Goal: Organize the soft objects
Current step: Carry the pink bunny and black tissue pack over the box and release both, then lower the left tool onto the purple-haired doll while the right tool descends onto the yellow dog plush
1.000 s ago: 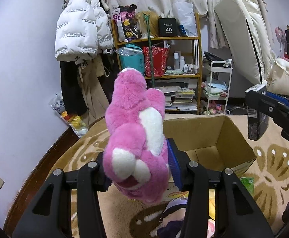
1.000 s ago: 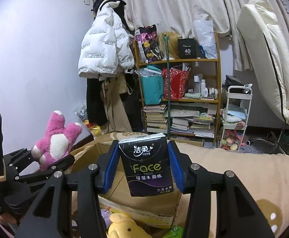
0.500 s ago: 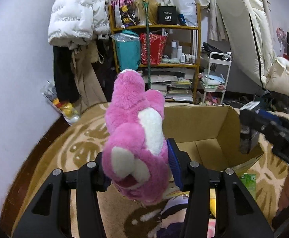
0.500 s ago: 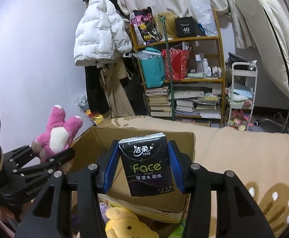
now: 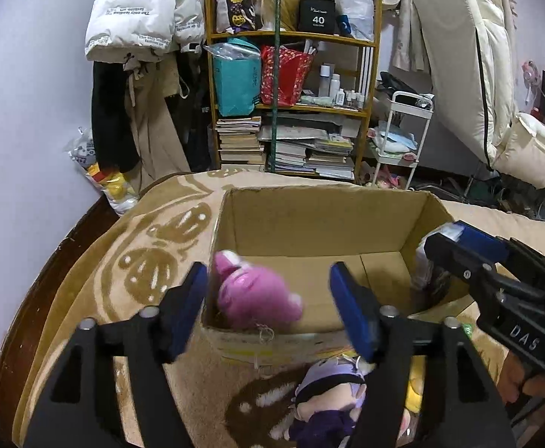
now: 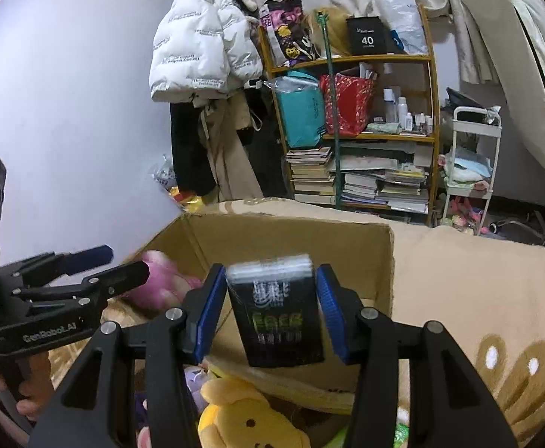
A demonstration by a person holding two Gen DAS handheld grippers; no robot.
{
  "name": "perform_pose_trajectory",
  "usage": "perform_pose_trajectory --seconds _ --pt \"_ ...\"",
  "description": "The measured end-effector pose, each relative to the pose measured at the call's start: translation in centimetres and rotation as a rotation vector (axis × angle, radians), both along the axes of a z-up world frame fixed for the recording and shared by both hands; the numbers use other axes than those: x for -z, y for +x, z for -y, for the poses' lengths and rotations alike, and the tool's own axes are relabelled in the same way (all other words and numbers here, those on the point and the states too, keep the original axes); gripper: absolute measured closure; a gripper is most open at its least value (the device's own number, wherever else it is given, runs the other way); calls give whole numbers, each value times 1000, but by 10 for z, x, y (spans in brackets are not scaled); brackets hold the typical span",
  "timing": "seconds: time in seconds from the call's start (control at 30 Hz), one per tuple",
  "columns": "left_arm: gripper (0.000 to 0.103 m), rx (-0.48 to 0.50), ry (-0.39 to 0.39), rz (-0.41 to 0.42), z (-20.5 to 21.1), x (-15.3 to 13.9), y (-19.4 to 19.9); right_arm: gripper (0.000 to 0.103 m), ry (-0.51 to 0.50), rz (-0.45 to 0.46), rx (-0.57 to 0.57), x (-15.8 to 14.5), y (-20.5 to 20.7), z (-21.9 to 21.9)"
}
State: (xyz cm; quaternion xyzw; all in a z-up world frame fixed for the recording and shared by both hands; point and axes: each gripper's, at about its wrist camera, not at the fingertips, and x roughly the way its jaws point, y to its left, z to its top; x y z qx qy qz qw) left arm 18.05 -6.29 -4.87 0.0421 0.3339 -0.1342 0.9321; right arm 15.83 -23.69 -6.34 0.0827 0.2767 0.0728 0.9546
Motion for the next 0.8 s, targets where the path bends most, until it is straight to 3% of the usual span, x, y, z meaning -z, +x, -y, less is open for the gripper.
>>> perform_pose_trajectory --seconds 0.13,0.4,0.63,0.8 --pt "26 -18 1 10 -5 -5 -5 35 -12 -7 1 1 -5 -5" --pt "16 -38 14 37 -14 -15 -22 23 -28 28 28 -13 -23 -7" --pt "13 -32 21 36 -20 -20 -45 0 -38 62 63 -31 -48 -4" --pt "6 -14 28 37 -21 -24 -62 0 -35 49 94 -39 -64 -3"
